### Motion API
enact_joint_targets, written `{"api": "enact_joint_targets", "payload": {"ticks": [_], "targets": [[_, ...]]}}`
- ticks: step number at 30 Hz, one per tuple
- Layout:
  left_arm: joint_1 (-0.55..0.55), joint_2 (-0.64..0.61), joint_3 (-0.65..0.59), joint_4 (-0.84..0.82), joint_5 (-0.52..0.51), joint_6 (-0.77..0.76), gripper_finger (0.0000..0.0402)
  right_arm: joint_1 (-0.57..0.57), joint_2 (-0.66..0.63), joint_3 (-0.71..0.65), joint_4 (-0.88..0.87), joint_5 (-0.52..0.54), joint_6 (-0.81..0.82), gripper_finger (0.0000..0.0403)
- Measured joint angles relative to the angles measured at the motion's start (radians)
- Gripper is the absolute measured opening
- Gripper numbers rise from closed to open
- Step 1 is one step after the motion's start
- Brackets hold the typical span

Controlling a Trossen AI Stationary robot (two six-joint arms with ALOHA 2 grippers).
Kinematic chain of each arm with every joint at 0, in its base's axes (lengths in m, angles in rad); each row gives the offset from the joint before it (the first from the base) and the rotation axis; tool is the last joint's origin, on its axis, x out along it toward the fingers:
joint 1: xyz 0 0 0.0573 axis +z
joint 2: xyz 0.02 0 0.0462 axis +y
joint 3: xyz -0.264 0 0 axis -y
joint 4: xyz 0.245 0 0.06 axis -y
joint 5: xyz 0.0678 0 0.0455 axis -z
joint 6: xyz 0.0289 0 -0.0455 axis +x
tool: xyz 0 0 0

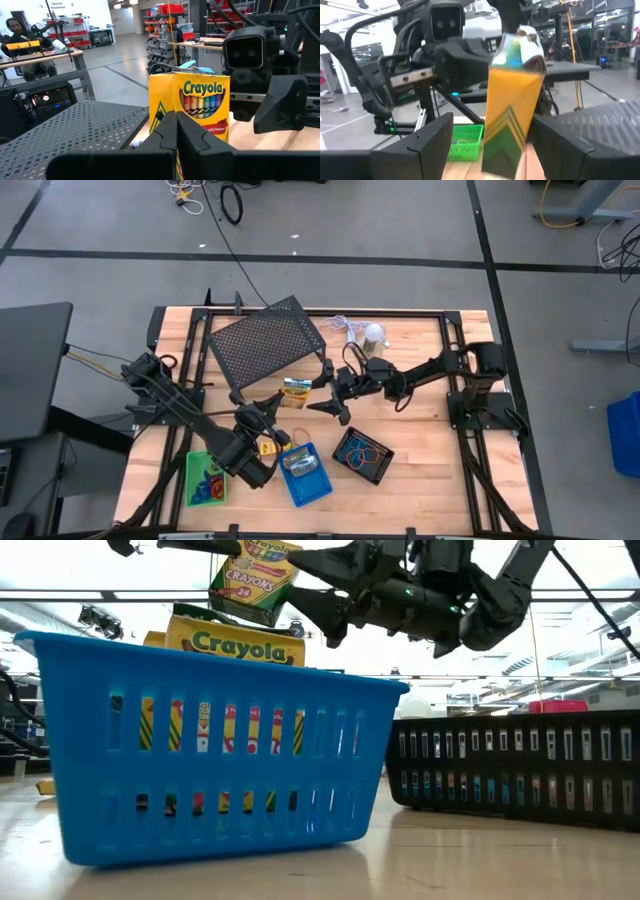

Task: Pick & Place Office Desk Supplies
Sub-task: Put the yellow crayon box into the blue bin

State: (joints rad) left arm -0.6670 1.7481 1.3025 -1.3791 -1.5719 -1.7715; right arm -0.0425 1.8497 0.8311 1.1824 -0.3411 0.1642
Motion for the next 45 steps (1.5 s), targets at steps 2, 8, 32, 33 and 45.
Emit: {"api": "enact_joint_targets", "payload": {"ticks": [2, 8, 32, 33, 45], "targets": [[0.000, 0.000, 0.000, 0.000, 0.000, 0.000, 0.0000, 0.000, 0.010, 0.029, -0.021, 0.000, -0.001, 0.0276], [0.000, 0.000, 0.000, 0.000, 0.000, 0.002, 0.0000, 0.000, 0.017, 0.092, -0.140, 0.008, -0.025, 0.0281], [-0.024, 0.000, 0.000, 0.031, -0.003, 0.037, 0.0002, 0.021, 0.017, 0.105, -0.143, 0.003, -0.065, 0.0099], [-0.037, 0.002, 0.005, 0.025, -0.002, 0.040, 0.0003, 0.022, 0.017, 0.106, -0.143, -0.005, -0.066, 0.0099], [-0.305, 0.002, 0.125, 0.017, 0.001, 0.277, 0.0036, 0.052, 0.017, 0.106, -0.228, -0.074, -0.101, 0.0099]]}}
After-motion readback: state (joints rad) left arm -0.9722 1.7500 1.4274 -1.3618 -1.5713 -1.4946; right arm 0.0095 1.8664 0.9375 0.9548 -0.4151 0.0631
